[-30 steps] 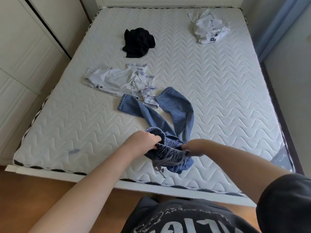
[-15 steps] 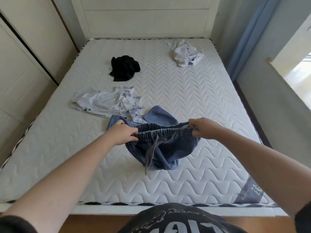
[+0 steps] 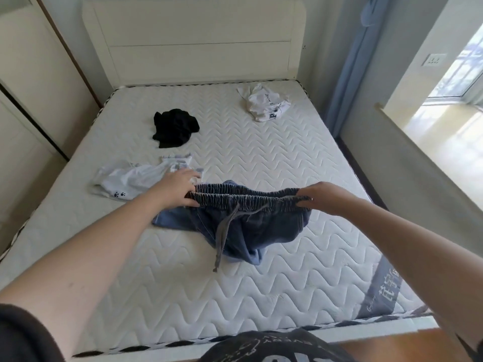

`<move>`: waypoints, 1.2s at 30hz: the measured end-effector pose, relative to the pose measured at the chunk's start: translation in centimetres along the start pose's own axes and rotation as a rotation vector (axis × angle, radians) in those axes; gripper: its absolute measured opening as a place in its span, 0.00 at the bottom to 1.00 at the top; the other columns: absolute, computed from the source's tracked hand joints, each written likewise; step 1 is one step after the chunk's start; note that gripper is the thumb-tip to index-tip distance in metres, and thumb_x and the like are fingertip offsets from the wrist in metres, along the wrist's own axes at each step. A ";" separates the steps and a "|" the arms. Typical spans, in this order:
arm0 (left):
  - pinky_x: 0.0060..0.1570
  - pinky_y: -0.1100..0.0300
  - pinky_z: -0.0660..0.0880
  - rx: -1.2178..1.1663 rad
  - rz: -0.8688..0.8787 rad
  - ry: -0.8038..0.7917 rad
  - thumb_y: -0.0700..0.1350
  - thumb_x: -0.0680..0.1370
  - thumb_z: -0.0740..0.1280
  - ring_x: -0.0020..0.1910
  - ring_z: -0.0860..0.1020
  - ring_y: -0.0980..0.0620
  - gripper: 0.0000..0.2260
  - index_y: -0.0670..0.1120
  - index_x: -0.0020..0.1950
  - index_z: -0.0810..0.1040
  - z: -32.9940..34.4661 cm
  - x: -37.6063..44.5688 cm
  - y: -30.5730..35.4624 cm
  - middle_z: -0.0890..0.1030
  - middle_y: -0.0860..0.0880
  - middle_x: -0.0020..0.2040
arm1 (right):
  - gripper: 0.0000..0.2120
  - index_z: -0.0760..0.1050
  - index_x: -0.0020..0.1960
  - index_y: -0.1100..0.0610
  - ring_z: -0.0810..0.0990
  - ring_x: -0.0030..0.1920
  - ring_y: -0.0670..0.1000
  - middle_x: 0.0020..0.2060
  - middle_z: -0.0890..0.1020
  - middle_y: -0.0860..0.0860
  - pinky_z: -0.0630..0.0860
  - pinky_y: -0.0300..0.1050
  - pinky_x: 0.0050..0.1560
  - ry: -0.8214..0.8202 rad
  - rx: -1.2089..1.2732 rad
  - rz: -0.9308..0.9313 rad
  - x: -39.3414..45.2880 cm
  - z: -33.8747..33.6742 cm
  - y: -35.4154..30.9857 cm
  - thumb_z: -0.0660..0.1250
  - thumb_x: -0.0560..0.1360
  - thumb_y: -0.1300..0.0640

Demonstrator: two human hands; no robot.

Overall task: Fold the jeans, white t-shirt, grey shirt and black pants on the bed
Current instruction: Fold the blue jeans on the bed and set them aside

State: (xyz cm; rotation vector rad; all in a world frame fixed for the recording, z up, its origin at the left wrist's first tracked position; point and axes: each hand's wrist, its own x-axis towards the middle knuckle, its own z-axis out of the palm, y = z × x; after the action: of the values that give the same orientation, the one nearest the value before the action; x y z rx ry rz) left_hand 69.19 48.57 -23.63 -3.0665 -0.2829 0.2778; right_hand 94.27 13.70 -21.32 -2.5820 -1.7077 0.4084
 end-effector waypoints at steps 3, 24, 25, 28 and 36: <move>0.66 0.52 0.69 -0.232 -0.087 0.058 0.58 0.74 0.71 0.69 0.70 0.48 0.17 0.50 0.58 0.83 -2.1 0.2 -0.6 0.70 0.49 0.72 | 0.11 0.76 0.49 0.48 0.78 0.45 0.50 0.42 0.80 0.46 0.72 0.44 0.43 0.001 -0.038 0.044 -0.3 -0.7 0.7 0.65 0.77 0.41; 0.36 0.54 0.71 -0.270 -0.154 0.740 0.56 0.70 0.77 0.36 0.77 0.48 0.14 0.47 0.41 0.79 -35.9 -1.3 -6.4 0.79 0.48 0.34 | 0.12 0.63 0.51 0.50 0.73 0.32 0.49 0.34 0.75 0.48 0.67 0.43 0.32 0.759 0.312 0.094 3.3 -27.4 -1.8 0.67 0.79 0.54; 0.34 0.55 0.68 -0.241 -0.145 0.757 0.56 0.70 0.76 0.35 0.76 0.49 0.14 0.47 0.39 0.78 -37.5 -1.6 -6.3 0.78 0.49 0.33 | 0.11 0.64 0.52 0.51 0.73 0.32 0.49 0.33 0.75 0.47 0.67 0.43 0.32 0.811 0.319 0.084 3.3 -29.0 -1.9 0.68 0.79 0.54; 0.33 0.55 0.64 -0.159 -0.118 0.816 0.55 0.71 0.76 0.33 0.74 0.46 0.18 0.42 0.38 0.75 -41.9 -2.5 -6.1 0.76 0.46 0.31 | 0.09 0.68 0.54 0.53 0.75 0.35 0.55 0.35 0.77 0.51 0.69 0.46 0.37 0.933 0.332 0.069 3.2 -33.9 -2.4 0.67 0.78 0.55; 0.35 0.54 0.68 0.144 -0.092 0.931 0.56 0.75 0.71 0.36 0.73 0.45 0.16 0.43 0.45 0.76 -51.6 -3.8 -7.2 0.73 0.48 0.38 | 0.07 0.66 0.53 0.49 0.80 0.37 0.58 0.39 0.81 0.56 0.78 0.55 0.39 1.154 0.298 0.012 2.2 -45.6 -3.7 0.64 0.81 0.56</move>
State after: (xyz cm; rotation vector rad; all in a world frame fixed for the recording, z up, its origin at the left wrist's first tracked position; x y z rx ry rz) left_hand 73.69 53.28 28.24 -2.6554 -0.3133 -1.0400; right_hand 102.07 23.00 22.88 -1.8976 -1.0633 -0.6624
